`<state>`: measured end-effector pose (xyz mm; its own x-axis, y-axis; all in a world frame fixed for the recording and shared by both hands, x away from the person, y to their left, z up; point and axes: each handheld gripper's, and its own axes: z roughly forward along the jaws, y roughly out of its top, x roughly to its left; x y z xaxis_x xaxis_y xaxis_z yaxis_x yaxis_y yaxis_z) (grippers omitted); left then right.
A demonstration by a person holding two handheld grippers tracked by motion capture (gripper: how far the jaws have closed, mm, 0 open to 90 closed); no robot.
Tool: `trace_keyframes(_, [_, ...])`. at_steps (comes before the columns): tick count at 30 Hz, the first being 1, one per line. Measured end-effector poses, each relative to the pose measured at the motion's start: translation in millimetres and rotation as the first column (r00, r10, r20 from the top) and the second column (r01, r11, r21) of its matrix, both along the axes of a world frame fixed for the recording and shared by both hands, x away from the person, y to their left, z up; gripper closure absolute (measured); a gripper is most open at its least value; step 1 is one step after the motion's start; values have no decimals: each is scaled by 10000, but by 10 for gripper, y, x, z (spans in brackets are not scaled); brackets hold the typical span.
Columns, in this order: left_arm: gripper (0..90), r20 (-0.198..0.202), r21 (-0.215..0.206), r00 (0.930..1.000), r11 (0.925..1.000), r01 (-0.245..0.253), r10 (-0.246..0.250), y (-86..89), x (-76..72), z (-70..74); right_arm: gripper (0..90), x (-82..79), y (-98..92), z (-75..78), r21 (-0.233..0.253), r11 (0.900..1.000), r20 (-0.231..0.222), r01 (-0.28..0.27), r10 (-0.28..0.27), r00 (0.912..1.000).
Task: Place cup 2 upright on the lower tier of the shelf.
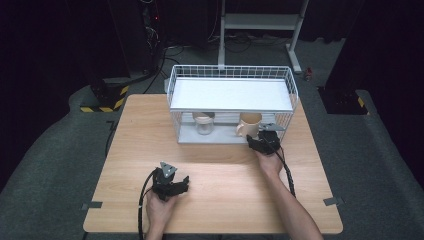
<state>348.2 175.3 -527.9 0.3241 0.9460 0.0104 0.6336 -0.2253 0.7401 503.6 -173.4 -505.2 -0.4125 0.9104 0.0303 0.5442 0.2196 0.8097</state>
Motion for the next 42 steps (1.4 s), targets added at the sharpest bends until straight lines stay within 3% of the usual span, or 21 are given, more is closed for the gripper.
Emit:
trace_keyframes(3, [211,-14,-2,10000,10000,5,-5,0,0,1,415,41,9,10,12,10000,-234,42,-41,9997])
trace_keyframes(9, [211,-13,-1,10000,10000,6,-6,0,0,1,451,96,18,35,-87,9999,-155,65,-66,9999])
trace_keyframes(16, [211,-14,1,10000,10000,8,-8,0,-1,1,487,116,-13,-6,-183,9998,-417,107,-115,9991])
trace_keyframes(20, [211,2,-3,10000,10000,-3,3,-1,-1,0,477,82,-33,47,-82,10000,-305,-12,10,9995])
trace_keyframes(24, [212,-8,-9,10000,10000,-35,35,-3,-3,0,450,23,-53,87,94,9995,-504,-313,317,9982])
trace_keyframes(27, [212,-10,-7,10000,10000,-35,35,-3,-3,0,449,-33,-87,94,55,9985,-274,-544,546,9981])
trace_keyframes(33, [211,-8,-6,10000,10000,-37,37,-3,-3,0,428,-112,-156,128,317,9971,-378,-686,697,9968])
trace_keyframes(42, [212,7,27,10000,10000,-34,33,-2,-3,0,403,-201,-199,232,507,9940,-73,-968,973,9952])
